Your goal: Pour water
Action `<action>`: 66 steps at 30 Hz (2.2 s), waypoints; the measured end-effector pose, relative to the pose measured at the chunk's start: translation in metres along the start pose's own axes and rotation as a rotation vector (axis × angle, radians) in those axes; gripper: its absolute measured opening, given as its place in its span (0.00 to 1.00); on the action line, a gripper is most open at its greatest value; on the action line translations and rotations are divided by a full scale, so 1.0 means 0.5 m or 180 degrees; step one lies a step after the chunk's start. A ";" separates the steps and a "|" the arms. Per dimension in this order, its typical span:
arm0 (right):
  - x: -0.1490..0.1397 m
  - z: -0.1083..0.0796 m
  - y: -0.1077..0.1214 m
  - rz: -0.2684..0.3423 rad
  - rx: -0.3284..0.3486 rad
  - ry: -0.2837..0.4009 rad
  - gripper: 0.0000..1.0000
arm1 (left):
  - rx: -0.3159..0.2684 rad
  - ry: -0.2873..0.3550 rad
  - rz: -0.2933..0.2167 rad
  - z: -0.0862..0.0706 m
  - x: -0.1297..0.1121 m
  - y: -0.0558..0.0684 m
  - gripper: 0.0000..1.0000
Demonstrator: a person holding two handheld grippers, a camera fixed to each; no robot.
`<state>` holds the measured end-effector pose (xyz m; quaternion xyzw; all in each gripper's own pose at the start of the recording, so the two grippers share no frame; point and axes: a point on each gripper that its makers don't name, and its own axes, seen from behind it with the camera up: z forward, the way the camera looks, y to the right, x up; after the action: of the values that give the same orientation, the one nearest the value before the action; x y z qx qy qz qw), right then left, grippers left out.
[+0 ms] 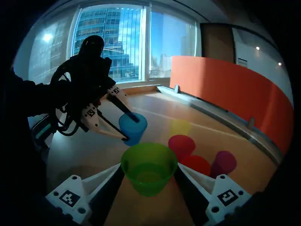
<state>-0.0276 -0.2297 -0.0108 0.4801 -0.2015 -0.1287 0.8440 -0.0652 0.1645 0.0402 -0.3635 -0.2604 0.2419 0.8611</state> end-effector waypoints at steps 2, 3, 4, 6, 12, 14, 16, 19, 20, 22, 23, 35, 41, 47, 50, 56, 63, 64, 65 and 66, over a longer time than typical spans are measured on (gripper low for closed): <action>-0.003 0.002 0.001 0.0001 0.0004 -0.0018 0.91 | -0.0011 -0.0037 0.0015 0.003 -0.006 0.000 0.85; -0.005 0.003 0.001 0.0003 0.0006 -0.0030 0.91 | -0.0015 -0.0056 0.0020 0.005 -0.009 0.000 0.85; -0.007 0.004 0.002 0.0005 0.0007 -0.0041 0.91 | -0.0019 -0.0074 0.0022 0.007 -0.012 -0.001 0.85; -0.012 0.006 0.003 0.0007 0.0010 -0.0068 0.91 | -0.0029 -0.0107 0.0026 0.010 -0.016 -0.002 0.85; -0.029 0.011 0.002 -0.0010 0.0024 -0.0150 0.91 | -0.0065 -0.0155 0.0022 0.018 -0.023 -0.003 0.85; -0.035 0.014 0.002 -0.0016 0.0025 -0.0171 0.91 | -0.0072 -0.0158 0.0020 0.020 -0.024 -0.002 0.85; -0.041 0.017 0.001 -0.0018 0.0028 -0.0193 0.91 | -0.0080 -0.0157 0.0013 0.023 -0.025 -0.002 0.85; -0.047 0.021 0.000 -0.0017 0.0035 -0.0216 0.91 | -0.0091 -0.0159 0.0002 0.028 -0.027 -0.002 0.85; -0.049 0.023 0.000 -0.0016 0.0038 -0.0221 0.91 | -0.0095 -0.0161 -0.0002 0.030 -0.028 -0.002 0.85; -0.051 0.026 -0.001 -0.0013 0.0041 -0.0229 0.91 | -0.0101 -0.0167 -0.0008 0.033 -0.031 -0.001 0.85; -0.052 0.027 -0.001 -0.0011 0.0042 -0.0232 0.91 | -0.0103 -0.0170 -0.0010 0.035 -0.033 -0.001 0.85; -0.071 0.043 -0.003 0.0016 0.0059 -0.0278 0.91 | -0.0143 -0.0174 -0.0123 0.051 -0.056 0.001 0.85; -0.080 0.050 -0.005 0.0024 0.0064 -0.0304 0.91 | -0.0150 -0.0141 -0.0142 0.052 -0.060 0.001 0.85; -0.087 0.054 -0.006 0.0031 0.0052 -0.0318 0.91 | -0.0152 -0.0119 -0.0192 0.048 -0.071 0.000 0.85; -0.091 0.057 -0.006 0.0036 0.0042 -0.0328 0.91 | -0.0155 -0.0121 -0.0231 0.045 -0.079 -0.002 0.85; -0.097 0.059 -0.010 0.0035 0.0038 -0.0337 0.91 | -0.0155 -0.0136 -0.0273 0.042 -0.091 -0.003 0.85; -0.102 0.059 -0.010 0.0049 0.0034 -0.0344 0.91 | -0.0131 -0.0179 -0.0252 0.047 -0.101 -0.005 0.85; -0.102 0.060 -0.011 0.0052 0.0036 -0.0344 0.91 | -0.0134 -0.0185 -0.0259 0.047 -0.102 -0.004 0.85; -0.103 0.060 -0.011 0.0054 0.0038 -0.0344 0.91 | -0.0137 -0.0191 -0.0265 0.047 -0.102 -0.004 0.85; -0.104 0.060 -0.012 0.0056 0.0040 -0.0345 0.91 | -0.0145 -0.0201 -0.0268 0.047 -0.104 -0.003 0.85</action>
<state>-0.0877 -0.2342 -0.0132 0.4759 -0.2520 -0.1458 0.8299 -0.1182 0.1438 0.0414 -0.3639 -0.3079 0.2108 0.8534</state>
